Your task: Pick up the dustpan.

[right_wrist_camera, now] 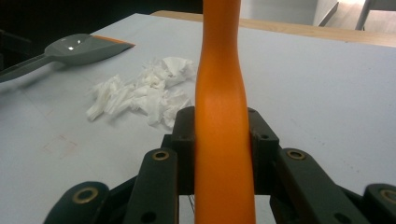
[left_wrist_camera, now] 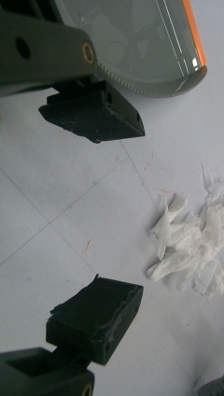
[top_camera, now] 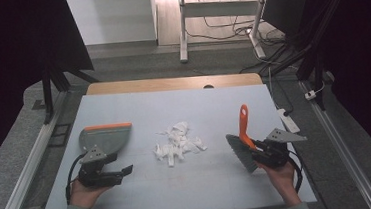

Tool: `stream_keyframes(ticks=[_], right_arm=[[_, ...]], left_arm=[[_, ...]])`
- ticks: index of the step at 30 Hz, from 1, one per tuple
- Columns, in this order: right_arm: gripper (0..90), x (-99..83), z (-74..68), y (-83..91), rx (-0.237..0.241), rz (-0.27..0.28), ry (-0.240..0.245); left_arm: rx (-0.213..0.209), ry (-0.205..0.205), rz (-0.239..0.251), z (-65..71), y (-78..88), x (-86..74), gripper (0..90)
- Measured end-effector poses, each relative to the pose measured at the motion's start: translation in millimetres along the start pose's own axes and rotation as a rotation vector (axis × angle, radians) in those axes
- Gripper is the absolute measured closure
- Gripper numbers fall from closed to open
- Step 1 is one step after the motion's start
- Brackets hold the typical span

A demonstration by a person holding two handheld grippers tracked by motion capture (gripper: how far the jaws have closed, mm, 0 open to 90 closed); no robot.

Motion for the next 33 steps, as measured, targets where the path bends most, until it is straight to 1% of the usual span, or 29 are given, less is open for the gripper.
stream_keyframes(ticks=[3,8,12,14,19,22,25,31,33], right_arm=[[70.2,0.2,1.8,0.2,0.004,0.006,-0.011],[70.2,-0.3,1.3,-0.3,-0.001,0.000,-0.005],[70.2,-0.1,2.3,-1.0,0.012,0.009,-0.025],[70.2,-0.4,3.0,-1.9,0.011,0.011,-0.030],[70.2,-1.7,5.4,-2.8,0.005,0.004,-0.016],[70.2,0.0,4.5,-1.7,0.005,0.014,-0.013],[70.2,-0.3,2.6,0.1,0.002,0.017,-0.008],[70.2,-0.4,2.5,3.5,-0.005,0.023,0.000],[70.2,-0.1,3.2,4.4,-0.011,0.025,-0.008]], left_arm=[[0.004,0.001,-0.004,0.3,-0.5,0.1,22.8],[-0.002,0.001,-0.010,0.5,-0.9,0.1,22.9],[-0.008,0.017,0.004,1.0,0.5,1.1,22.9],[-0.007,0.010,0.002,2.2,-0.2,2.2,22.8],[-0.003,-0.013,-0.007,6.7,-0.1,3.2,22.8],[-0.004,-0.017,-0.003,8.4,1.5,2.4,22.8],[-0.007,-0.021,0.003,9.0,1.9,5.4,22.8],[0.002,-0.030,0.006,12.6,2.1,7.9,22.8],[-0.002,-0.033,0.002,13.8,2.1,7.9,22.8]])
Point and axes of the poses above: each handheld gripper's, and its own axes: y roughly backward along the jaws, x roughly out of its top, z roughly to its right, the point moved 1 cm from there along -y, roughly forward along the jaws, and after that the axes turned 13 degrees about -x, right-handed, at the moved point
